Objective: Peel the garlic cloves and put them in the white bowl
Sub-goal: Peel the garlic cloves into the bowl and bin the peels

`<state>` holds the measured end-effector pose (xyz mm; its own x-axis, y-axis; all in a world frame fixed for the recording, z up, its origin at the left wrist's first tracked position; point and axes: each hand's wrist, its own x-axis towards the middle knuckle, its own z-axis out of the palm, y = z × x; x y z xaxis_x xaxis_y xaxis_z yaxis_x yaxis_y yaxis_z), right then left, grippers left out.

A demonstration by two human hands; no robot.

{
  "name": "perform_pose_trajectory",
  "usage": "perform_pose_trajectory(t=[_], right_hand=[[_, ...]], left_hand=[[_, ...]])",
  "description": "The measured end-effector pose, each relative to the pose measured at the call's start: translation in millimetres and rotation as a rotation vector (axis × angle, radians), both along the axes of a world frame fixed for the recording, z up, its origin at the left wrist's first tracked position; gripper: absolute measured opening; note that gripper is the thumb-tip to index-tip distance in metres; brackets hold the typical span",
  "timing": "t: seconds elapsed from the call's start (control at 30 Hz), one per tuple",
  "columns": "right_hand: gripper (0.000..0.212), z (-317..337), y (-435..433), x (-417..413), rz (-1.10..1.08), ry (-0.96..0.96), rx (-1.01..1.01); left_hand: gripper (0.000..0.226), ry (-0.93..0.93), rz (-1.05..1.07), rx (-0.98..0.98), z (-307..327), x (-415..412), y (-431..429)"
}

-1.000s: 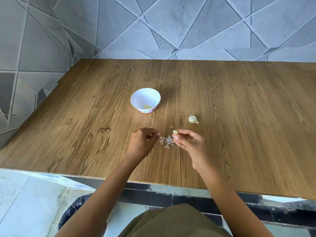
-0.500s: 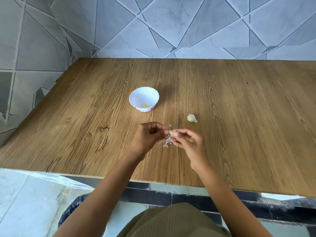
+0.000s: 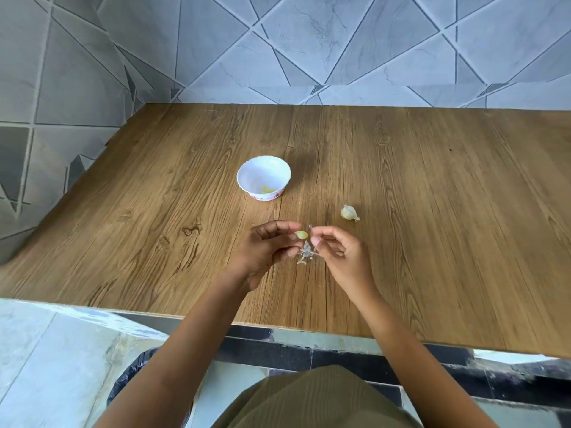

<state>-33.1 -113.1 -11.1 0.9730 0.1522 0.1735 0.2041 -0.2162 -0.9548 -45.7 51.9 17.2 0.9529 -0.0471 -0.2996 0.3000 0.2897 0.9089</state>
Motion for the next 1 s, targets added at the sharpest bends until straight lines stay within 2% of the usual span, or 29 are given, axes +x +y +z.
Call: perform_pose_trajectory(t=[0.23, 0.33, 0.4, 0.47, 0.6, 0.73, 0.87, 0.93, 1.0], right_hand=[[0.015, 4.4, 6.3, 4.5, 0.103, 0.074, 0.078], [0.016, 0.4, 2.0, 2.5, 0.068, 0.038, -0.013], [0.017, -4.5, -4.8, -1.0, 0.001, -0.086, -0.232], [0.023, -8.6, -13.8, -6.3, -0.056, -0.218, -0.489], [0.040, -23.3, -29.4, -12.6, -0.037, -0.242, -0.802], [0.043, -29.5, -30.3, -14.6, -0.023, -0.196, -0.823], [0.043, -30.4, -27.6, -15.2, -0.023, -0.186, -0.816], [0.043, -30.4, -27.2, -15.2, -0.023, -0.188, -0.809], [0.042, -29.6, -26.4, -15.1, -0.018, -0.186, -0.793]], left_hand=[[0.019, 0.033, -0.016, -0.025, -1.5, 0.7, 1.8], [0.017, 0.031, 0.019, 0.027, -2.0, 3.2, 9.9], [0.017, -0.013, 0.105, 0.181, -3.2, 7.3, 21.8], [0.017, -0.063, 0.239, 0.426, -6.1, 14.8, 37.1], [0.008, -0.098, 0.372, 0.875, -12.8, 32.9, 62.2], [0.005, -0.153, 0.311, 1.188, -23.2, 39.8, 69.8], [0.017, -0.152, 0.247, 1.341, -21.0, 36.4, 66.6], [0.024, -0.243, 0.215, 1.382, -18.1, 32.4, 55.9], [0.031, -0.383, 0.116, 1.337, -16.0, 29.5, 37.5]])
